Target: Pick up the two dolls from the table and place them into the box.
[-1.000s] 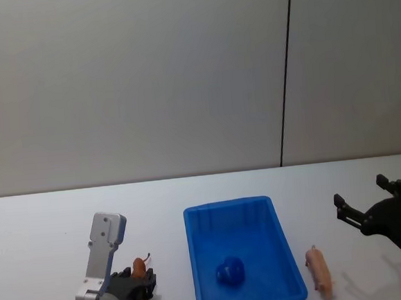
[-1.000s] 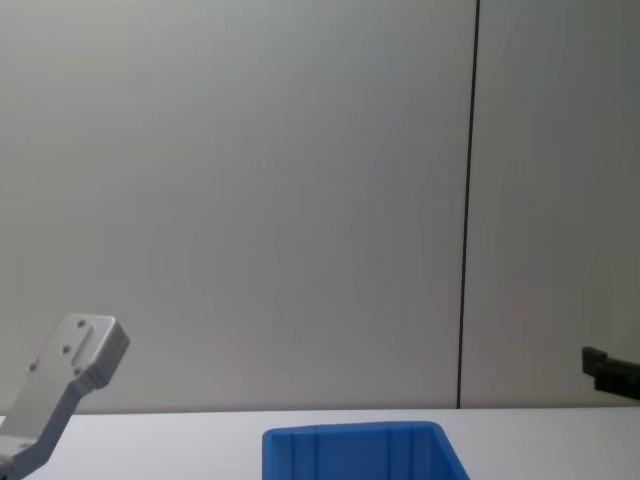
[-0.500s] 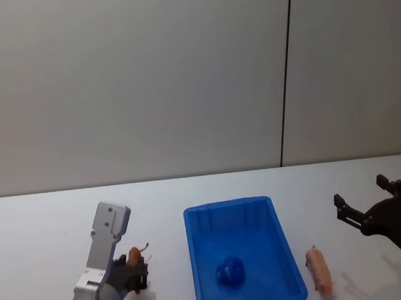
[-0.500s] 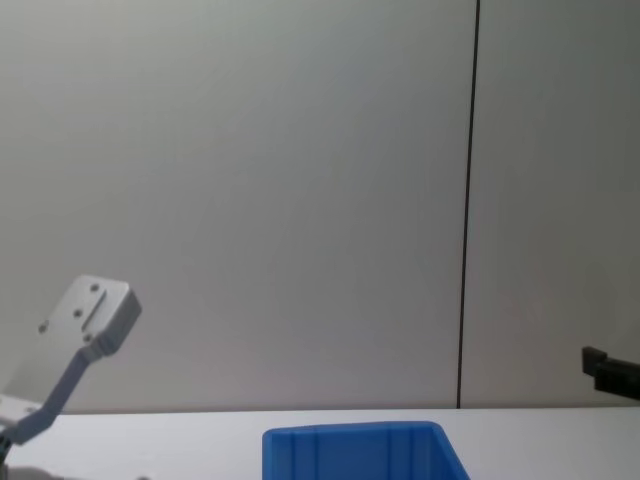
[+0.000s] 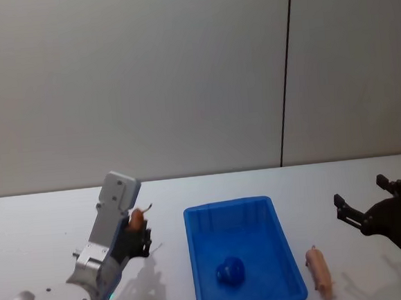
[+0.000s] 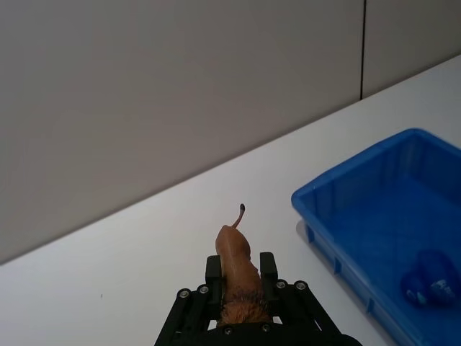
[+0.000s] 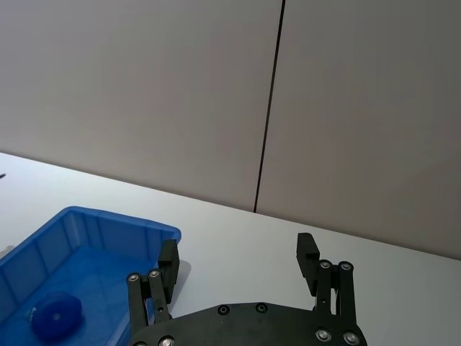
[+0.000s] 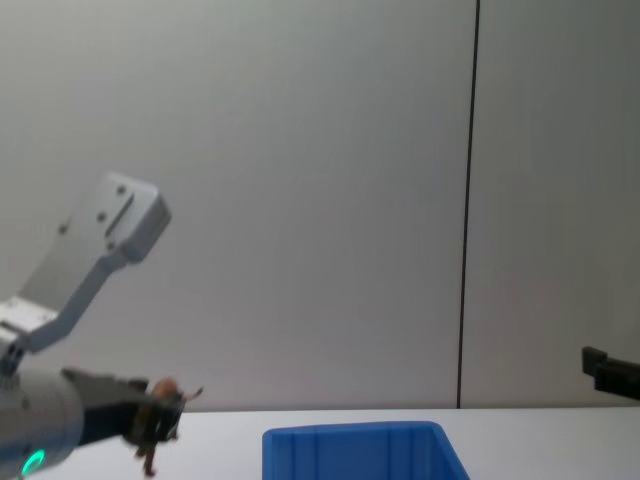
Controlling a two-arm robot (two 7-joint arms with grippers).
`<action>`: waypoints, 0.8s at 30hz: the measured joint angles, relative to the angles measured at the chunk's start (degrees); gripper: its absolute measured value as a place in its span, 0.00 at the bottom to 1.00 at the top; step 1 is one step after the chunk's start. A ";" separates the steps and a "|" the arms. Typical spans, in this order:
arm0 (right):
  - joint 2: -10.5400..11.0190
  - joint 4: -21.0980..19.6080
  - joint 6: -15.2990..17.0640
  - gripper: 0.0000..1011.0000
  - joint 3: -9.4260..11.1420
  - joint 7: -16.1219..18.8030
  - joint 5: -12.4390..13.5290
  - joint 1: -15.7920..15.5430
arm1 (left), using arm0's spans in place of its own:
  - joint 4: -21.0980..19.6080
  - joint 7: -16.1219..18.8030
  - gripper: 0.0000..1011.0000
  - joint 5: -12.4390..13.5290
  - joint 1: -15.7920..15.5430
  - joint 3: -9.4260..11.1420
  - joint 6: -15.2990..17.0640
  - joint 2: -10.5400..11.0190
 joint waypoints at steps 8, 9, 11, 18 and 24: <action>0.00 0.00 0.00 0.99 0.00 0.00 0.00 0.00 | -1.64 -3.91 0.33 2.48 -1.22 0.16 -2.86 -0.38; 0.00 0.00 0.00 0.99 0.00 0.00 0.00 0.00 | -1.71 -4.94 0.33 2.77 -1.51 0.21 -3.58 -0.54; 0.00 0.00 0.00 0.99 0.00 0.00 0.00 0.00 | -1.71 -5.73 0.33 2.92 -1.81 0.28 -4.11 -0.72; 0.00 0.00 0.00 0.99 0.00 0.00 0.00 0.00 | -0.58 -10.74 0.33 2.79 -3.47 0.59 -7.00 -1.90; 0.00 0.00 0.00 0.99 0.00 0.00 0.00 0.00 | 1.72 -15.41 0.33 1.67 -5.23 0.93 -8.80 -3.25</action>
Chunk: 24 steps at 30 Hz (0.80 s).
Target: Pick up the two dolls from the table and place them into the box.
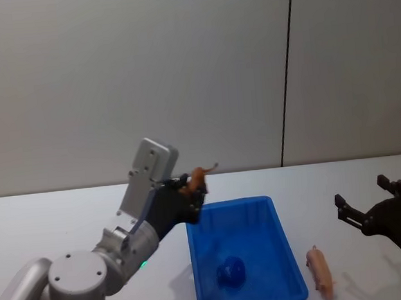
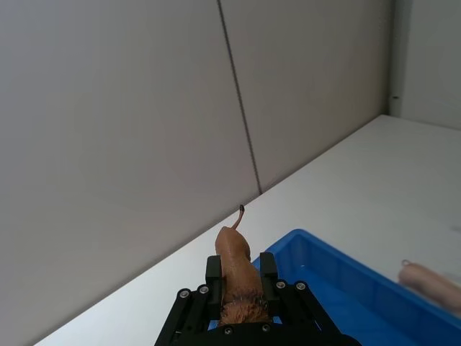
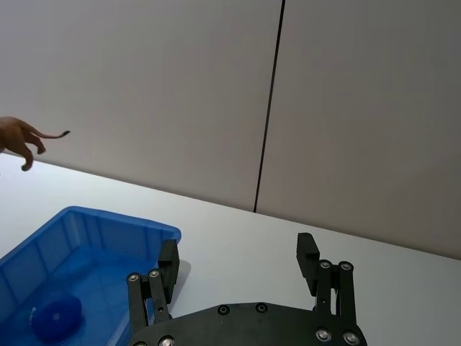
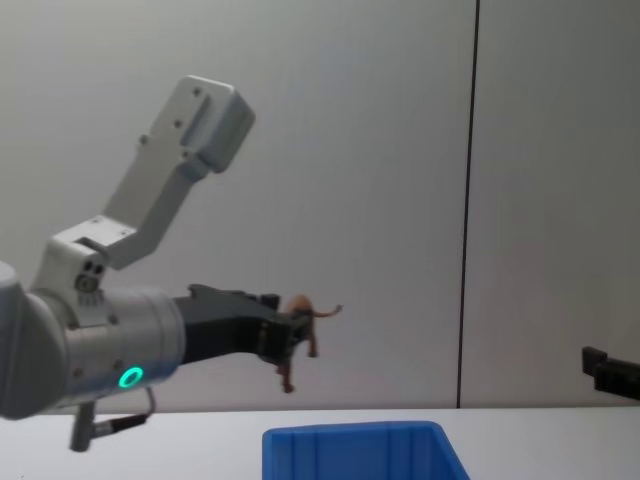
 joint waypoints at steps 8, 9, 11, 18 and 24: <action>0.00 0.00 0.00 0.99 0.00 0.00 0.00 0.00 | 3.59 -4.67 0.48 -1.19 -2.21 0.48 -1.04 -1.80; 0.00 0.00 0.00 0.99 0.00 0.00 0.00 0.00 | 3.85 -4.92 0.50 -1.28 -2.36 0.51 -1.06 -1.92; 0.00 0.00 0.00 0.99 0.00 0.00 0.00 0.00 | 4.69 -5.70 0.58 -1.43 -2.83 0.56 -1.10 -2.26; 0.00 0.00 0.00 0.99 0.00 0.00 0.00 0.00 | 6.33 -6.65 0.77 -1.58 -3.67 0.56 -1.35 -2.75; 0.00 0.00 0.00 0.99 0.00 0.00 0.00 0.00 | 6.58 -5.73 0.94 -1.07 -3.61 0.34 -1.85 -2.55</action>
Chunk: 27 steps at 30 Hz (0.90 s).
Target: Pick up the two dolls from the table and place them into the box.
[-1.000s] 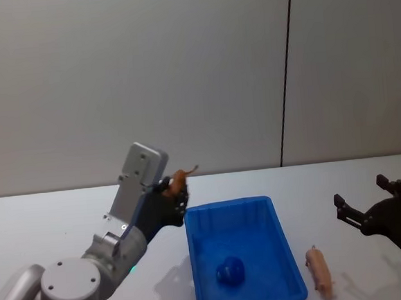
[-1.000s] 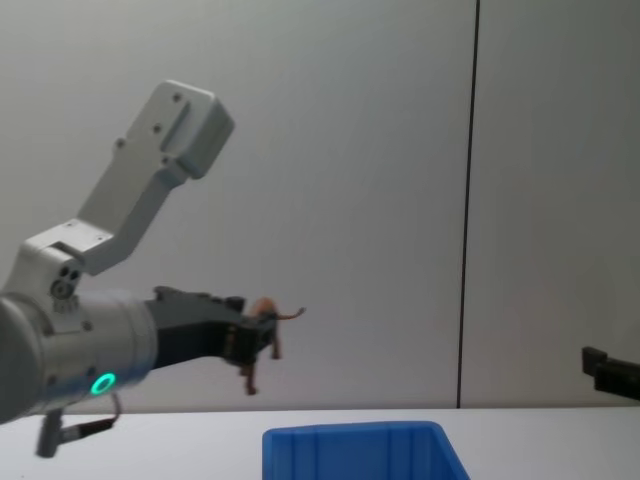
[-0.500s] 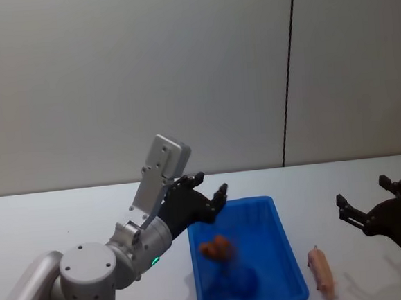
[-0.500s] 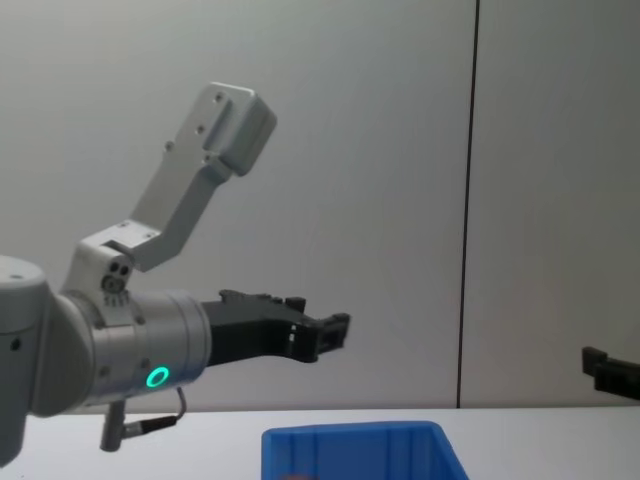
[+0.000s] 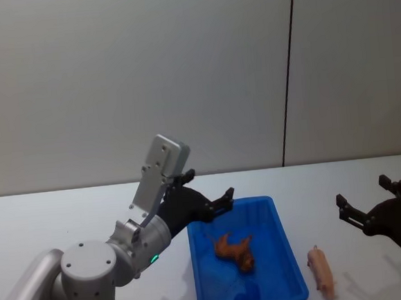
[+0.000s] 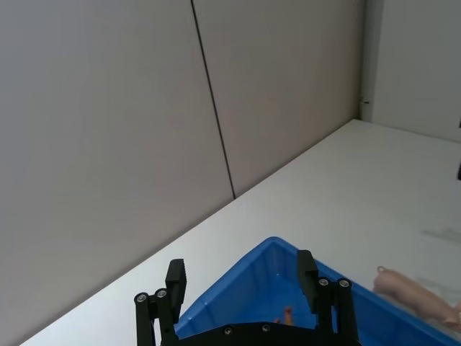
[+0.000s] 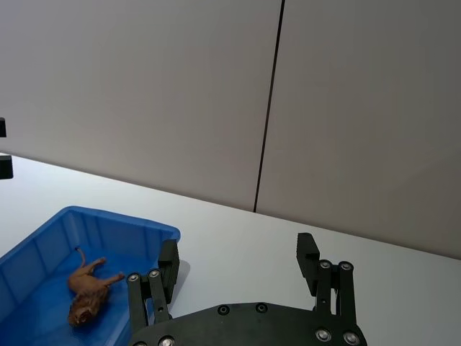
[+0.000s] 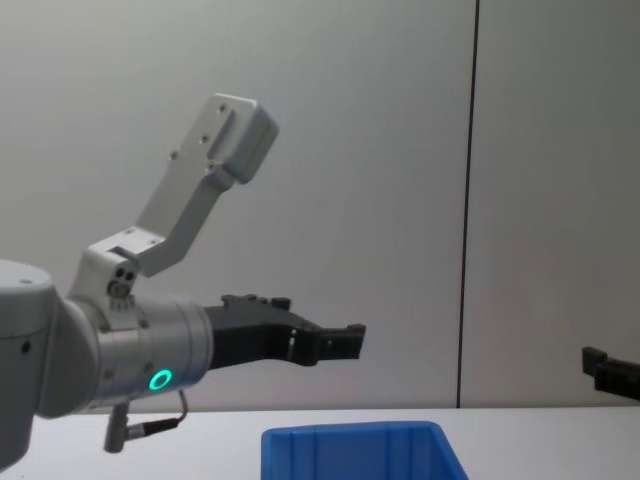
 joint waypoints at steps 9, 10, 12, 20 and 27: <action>0.00 0.00 0.00 0.99 0.00 0.00 0.00 0.00 | -1.74 4.12 0.99 0.96 1.92 -0.88 -0.65 1.64; 0.00 0.00 0.00 0.99 0.00 0.00 0.00 0.00 | -2.23 5.08 0.99 1.08 2.39 -1.12 -0.81 2.04; 0.00 0.00 0.00 0.99 0.00 0.00 0.00 0.00 | -2.69 5.79 0.99 1.20 2.93 -1.32 -0.98 2.49; 0.00 0.00 0.00 0.99 0.00 0.00 0.00 0.00 | -4.27 8.76 0.99 1.64 4.82 -2.05 -1.70 4.01; 0.00 0.00 0.00 0.99 0.00 0.00 0.00 0.00 | -4.98 10.07 0.99 1.80 5.64 -2.37 -2.02 4.71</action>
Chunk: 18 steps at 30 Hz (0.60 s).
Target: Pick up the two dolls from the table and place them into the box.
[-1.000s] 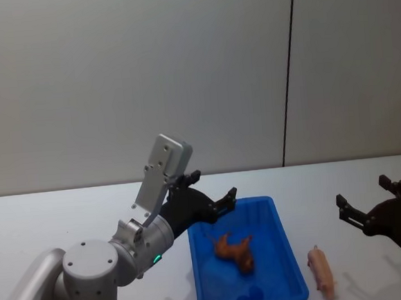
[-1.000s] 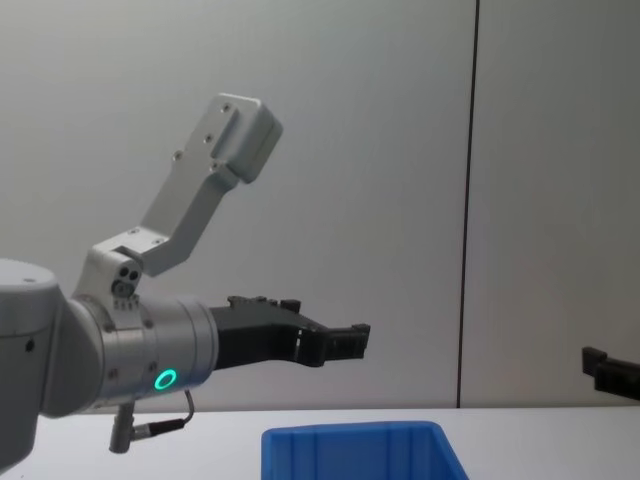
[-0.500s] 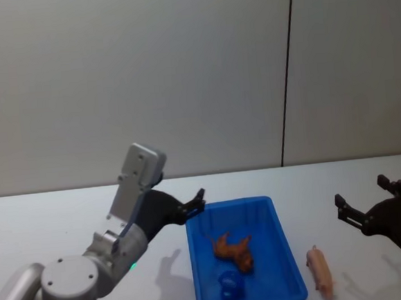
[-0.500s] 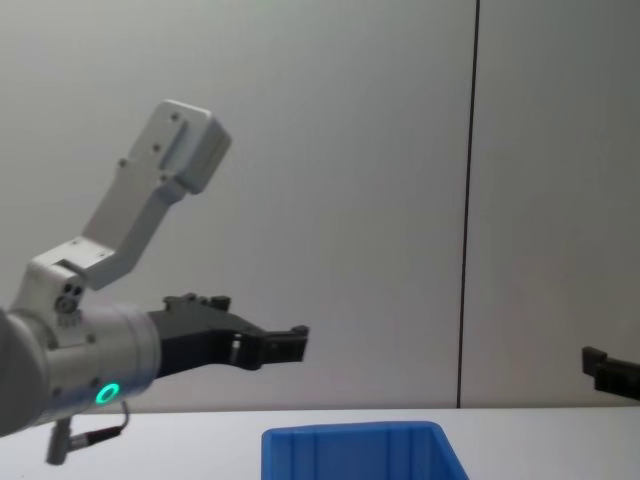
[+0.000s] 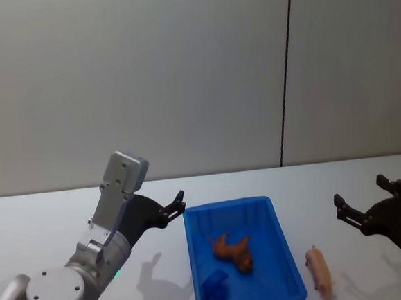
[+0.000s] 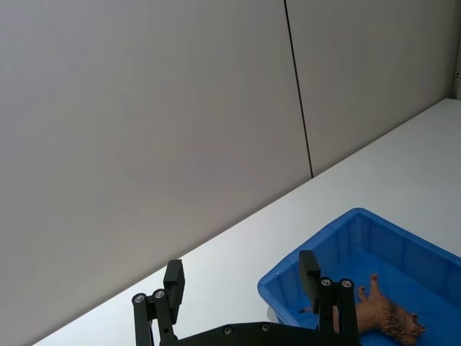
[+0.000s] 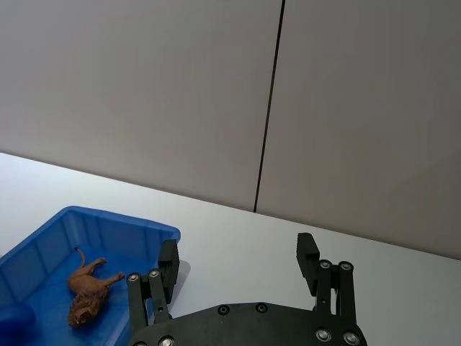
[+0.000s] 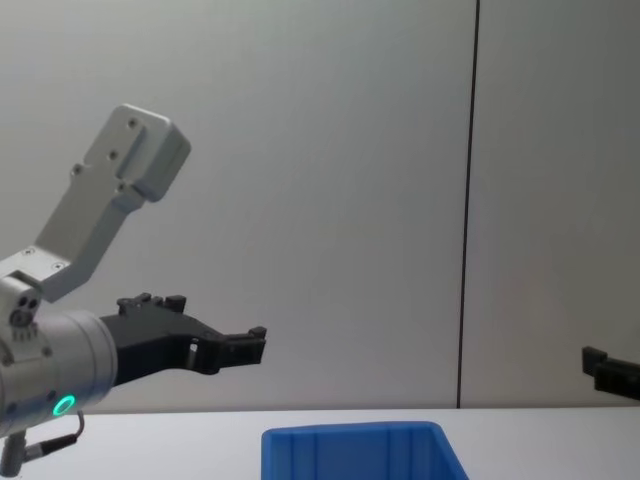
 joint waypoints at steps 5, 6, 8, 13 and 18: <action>-0.01 0.00 0.06 0.99 0.01 0.00 0.00 0.00 | -0.35 0.60 0.99 0.08 0.40 -0.15 -0.14 0.31; -0.01 0.00 0.10 0.99 0.02 0.00 0.00 0.00 | -0.38 0.67 0.99 0.09 0.45 -0.17 -0.16 0.34; -0.01 0.00 0.32 0.99 0.06 0.00 0.02 0.01 | -0.47 0.85 0.99 0.12 0.56 -0.22 -0.21 0.44; 0.00 0.00 1.04 0.99 0.16 0.02 0.03 0.08 | -0.62 1.12 0.99 0.14 0.74 -0.29 -0.26 0.59; 0.08 0.34 2.63 0.99 0.25 0.56 0.03 0.23 | -0.75 1.32 0.99 0.18 0.87 -0.33 -0.30 0.69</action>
